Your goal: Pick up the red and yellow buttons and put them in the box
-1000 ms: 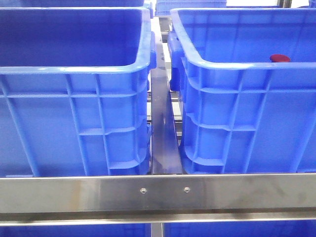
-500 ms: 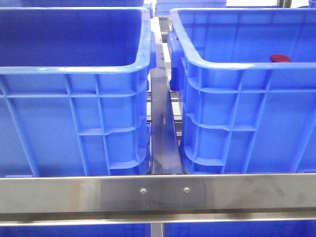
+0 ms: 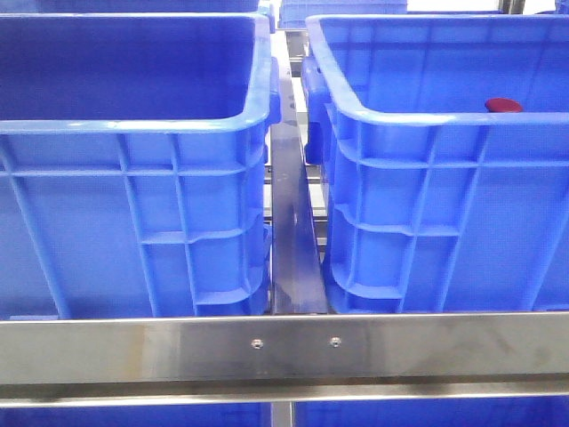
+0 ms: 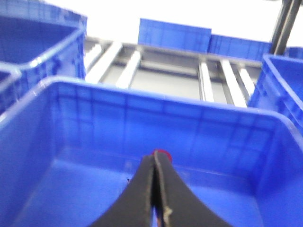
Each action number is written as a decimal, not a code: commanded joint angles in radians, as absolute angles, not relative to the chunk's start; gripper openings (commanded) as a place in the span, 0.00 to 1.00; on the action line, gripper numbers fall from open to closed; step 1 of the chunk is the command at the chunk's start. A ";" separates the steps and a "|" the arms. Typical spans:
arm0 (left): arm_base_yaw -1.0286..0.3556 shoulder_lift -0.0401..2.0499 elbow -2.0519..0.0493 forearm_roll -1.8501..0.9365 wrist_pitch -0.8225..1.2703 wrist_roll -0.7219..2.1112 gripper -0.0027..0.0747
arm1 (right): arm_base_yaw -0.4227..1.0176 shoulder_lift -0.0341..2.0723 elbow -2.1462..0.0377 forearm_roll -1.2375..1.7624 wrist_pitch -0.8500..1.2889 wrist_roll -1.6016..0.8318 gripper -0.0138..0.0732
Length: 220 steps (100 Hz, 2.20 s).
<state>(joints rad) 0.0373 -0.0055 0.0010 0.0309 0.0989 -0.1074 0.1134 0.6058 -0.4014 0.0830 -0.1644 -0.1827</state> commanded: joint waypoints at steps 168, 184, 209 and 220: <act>0.039 -0.035 0.054 0.024 0.028 -0.109 0.01 | -0.058 -0.034 0.015 -0.078 -0.064 0.061 0.08; 0.039 -0.035 0.054 0.024 0.028 -0.109 0.01 | -0.058 -0.034 0.015 -0.077 -0.064 0.061 0.08; 0.039 -0.035 0.054 0.024 0.028 -0.109 0.01 | -0.058 -0.034 0.014 -0.078 -0.057 0.061 0.08; 0.039 -0.035 0.054 0.024 0.028 -0.109 0.01 | -0.058 -0.034 0.014 -0.078 -0.057 0.061 0.08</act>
